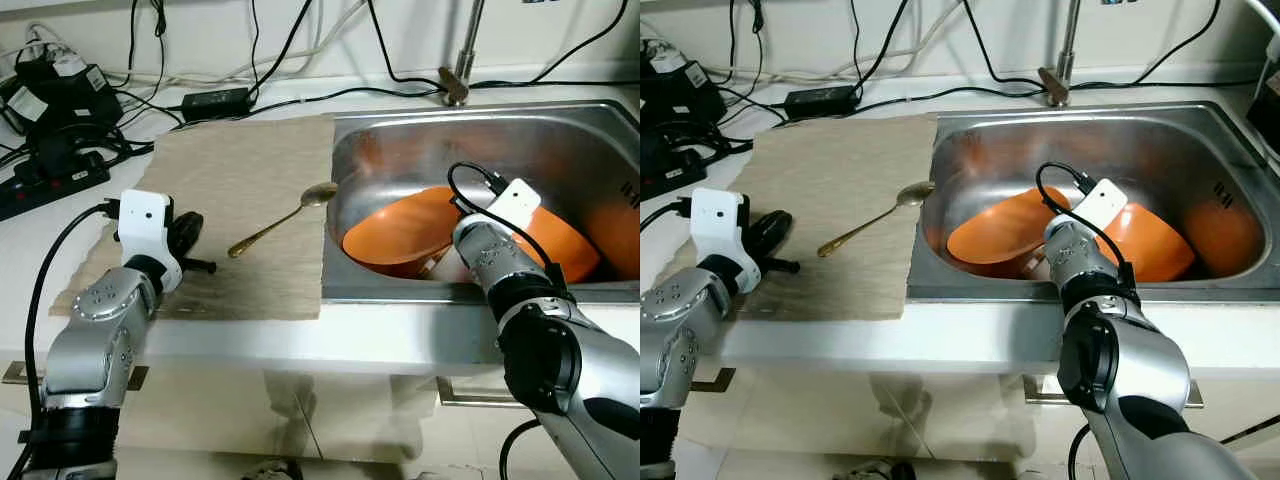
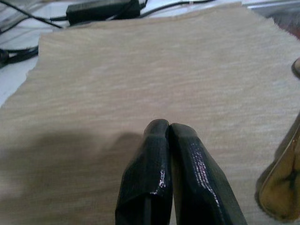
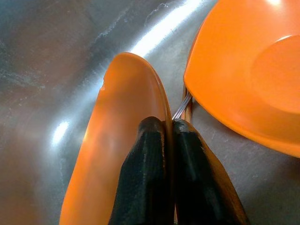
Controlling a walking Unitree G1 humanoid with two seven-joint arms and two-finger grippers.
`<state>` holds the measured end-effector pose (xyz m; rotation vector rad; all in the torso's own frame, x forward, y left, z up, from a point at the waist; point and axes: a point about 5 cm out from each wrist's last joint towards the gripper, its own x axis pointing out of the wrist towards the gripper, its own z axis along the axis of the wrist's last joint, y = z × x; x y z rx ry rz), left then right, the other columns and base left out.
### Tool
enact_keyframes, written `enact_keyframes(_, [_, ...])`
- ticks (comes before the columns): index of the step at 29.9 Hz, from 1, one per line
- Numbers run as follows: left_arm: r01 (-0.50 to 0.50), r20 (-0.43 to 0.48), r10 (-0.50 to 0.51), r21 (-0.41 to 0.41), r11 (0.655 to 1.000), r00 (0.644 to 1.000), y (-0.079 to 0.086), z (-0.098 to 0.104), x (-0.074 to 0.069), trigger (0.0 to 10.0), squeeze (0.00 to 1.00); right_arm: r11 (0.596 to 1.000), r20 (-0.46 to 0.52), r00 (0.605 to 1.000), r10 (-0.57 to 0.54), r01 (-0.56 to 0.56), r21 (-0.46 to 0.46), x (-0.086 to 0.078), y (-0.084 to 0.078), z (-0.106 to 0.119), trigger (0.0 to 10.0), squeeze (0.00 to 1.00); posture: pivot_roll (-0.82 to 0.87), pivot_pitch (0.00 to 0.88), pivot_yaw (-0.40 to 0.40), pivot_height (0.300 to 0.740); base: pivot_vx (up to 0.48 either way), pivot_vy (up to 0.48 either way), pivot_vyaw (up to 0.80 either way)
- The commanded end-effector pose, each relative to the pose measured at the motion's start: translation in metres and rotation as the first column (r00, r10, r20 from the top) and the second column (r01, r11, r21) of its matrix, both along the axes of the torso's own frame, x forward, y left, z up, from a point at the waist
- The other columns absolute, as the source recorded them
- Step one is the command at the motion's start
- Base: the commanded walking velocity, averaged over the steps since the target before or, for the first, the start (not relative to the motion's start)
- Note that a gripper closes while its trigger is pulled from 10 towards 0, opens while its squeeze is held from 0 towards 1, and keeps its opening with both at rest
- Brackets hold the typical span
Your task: Kitchen organization
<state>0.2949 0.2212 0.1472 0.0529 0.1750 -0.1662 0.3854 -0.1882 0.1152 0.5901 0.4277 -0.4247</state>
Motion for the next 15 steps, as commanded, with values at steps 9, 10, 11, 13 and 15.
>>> enact_keyframes(9, [-0.004, -0.002, 0.004, 0.023, 1.0, 1.0, 0.0072, 0.0061, -0.005, 10.0, 0.0, 0.999, -0.147, 0.988, 0.04, -0.043, -0.018, -0.0178, 0.0137, -0.0357, 0.0, 1.0, 0.08, 0.099, 0.135, 0.74, 0.0, 0.0, 0.0])
enact_keyframes(10, [-0.003, -0.003, 0.003, 0.024, 1.0, 1.0, 0.0073, 0.0062, -0.0052, 10.0, 0.0, 0.999, -0.156, 0.987, 0.041, -0.045, -0.021, -0.0182, 0.014, -0.0364, 4.5, 1.0, 0.08, 0.099, 0.135, 0.74, 0.0, 0.0, 0.0])
enact_keyframes(11, [-0.003, -0.004, 0.003, 0.025, 1.0, 1.0, 0.0074, 0.0062, -0.0053, 10.0, 0.0, 0.999, -0.161, 0.986, 0.041, -0.044, -0.018, -0.0186, 0.0145, -0.037, 10.0, 1.0, 0.08, 0.099, 0.135, 0.74, 0.0, 0.0, 0.0])
enact_keyframes(13, [-0.003, -0.005, 0.003, 0.025, 1.0, 1.0, 0.0074, 0.0062, -0.0054, 10.0, 0.0, 0.999, -0.163, 0.986, 0.04, -0.043, -0.015, -0.0188, 0.0147, -0.0373, 10.0, 1.0, 0.08, 0.098, 0.135, 0.74, 0.0, 0.0, 0.0])
enact_keyframes(15, [-0.002, -0.007, 0.002, 0.025, 1.0, 1.0, 0.0071, 0.0063, -0.0054, 10.0, 0.0, 0.999, -0.17, 0.984, 0.046, -0.05, -0.02, -0.0194, 0.0156, -0.0386, 10.0, 1.0, 0.08, 0.099, 0.133, 0.74, 0.0, 0.0, 0.0])
